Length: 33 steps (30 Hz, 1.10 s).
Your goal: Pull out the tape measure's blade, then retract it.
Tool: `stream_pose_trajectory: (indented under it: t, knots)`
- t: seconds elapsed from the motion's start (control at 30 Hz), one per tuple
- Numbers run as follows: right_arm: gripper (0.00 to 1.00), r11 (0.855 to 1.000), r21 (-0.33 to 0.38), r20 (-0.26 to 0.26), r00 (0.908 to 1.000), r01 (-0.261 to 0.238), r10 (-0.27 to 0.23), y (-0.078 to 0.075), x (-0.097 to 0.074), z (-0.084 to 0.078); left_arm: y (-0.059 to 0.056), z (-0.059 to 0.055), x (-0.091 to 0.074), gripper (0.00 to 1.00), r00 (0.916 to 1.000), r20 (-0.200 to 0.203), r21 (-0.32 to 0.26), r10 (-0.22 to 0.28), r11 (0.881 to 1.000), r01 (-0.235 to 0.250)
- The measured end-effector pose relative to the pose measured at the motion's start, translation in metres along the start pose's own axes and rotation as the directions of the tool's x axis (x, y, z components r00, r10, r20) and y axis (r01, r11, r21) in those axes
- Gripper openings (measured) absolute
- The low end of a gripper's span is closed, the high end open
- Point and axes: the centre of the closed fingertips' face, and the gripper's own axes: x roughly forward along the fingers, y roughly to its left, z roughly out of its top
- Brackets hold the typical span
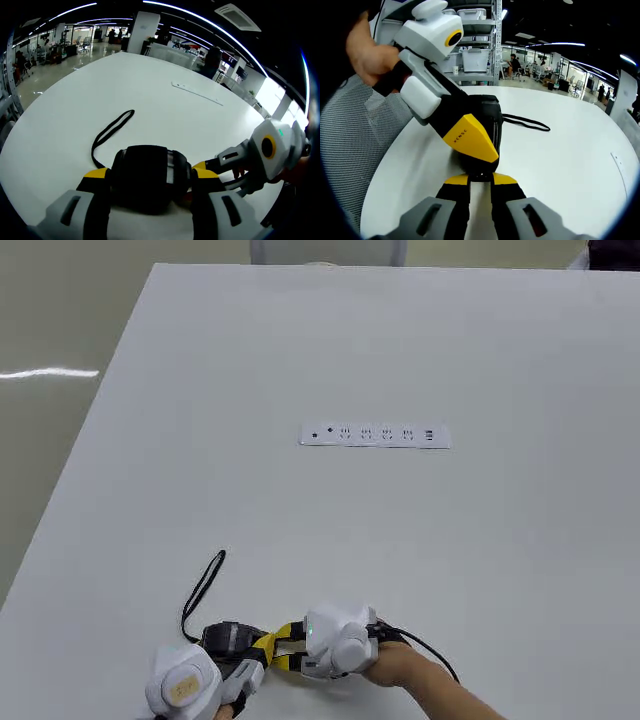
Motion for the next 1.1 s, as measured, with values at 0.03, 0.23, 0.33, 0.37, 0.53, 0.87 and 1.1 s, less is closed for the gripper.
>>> stream_pose_trajectory:
  t: [0.03, 0.23, 0.33, 0.37, 0.53, 0.87, 1.1]
  knots:
    - [0.14, 1.0, 0.0, -0.001, 1.0, 0.001, -0.001, 0.0, 0.0, 0.0, 0.0, 0.0, 0.0, 0.63, 1.0, -0.002, 0.004, 0.0, 1.0, 0.0]
    - [0.17, 1.0, 0.013, -0.004, 0.9998, 0.018, -0.017, 0.003, -0.001, 0.002, -0.002, 0.001, -0.003, 0.63, 1.0, -0.009, 0.089, 0.0, 0.996, 0.0]
    - [0.19, 0.999, 0.029, 0.014, 0.999, 0.043, -0.043, 0.0, -0.005, 0.004, -0.004, 0.003, -0.005, 0.63, 1.0, -0.007, 0.11, -0.002, 0.994, 0.003]
    - [0.19, 0.998, 0.032, 0.015, 0.9986, 0.051, -0.052, -0.001, -0.007, 0.005, -0.005, 0.004, -0.005, 0.64, 1.0, -0.005, 0.116, -0.005, 0.993, 0.005]
    - [0.21, 0.997, 0.031, 0.004, 0.9979, 0.064, -0.064, -0.003, -0.015, 0.003, -0.009, 0.012, -0.008, 0.65, 0.9998, 0.011, 0.157, -0.017, 0.988, 0.015]
    - [0.26, 0.993, 0.059, -0.006, 0.9944, 0.105, -0.105, -0.003, -0.032, 0.004, -0.02, 0.026, -0.016, 0.68, 0.9974, 0.022, 0.254, -0.069, 0.965, 0.061]
    - [0.3, 0.983, 0.085, -0.02, 0.9866, 0.163, -0.162, -0.005, -0.051, 0.008, -0.022, 0.028, -0.023, 0.71, 0.9932, 0.005, 0.317, -0.116, 0.942, 0.109]
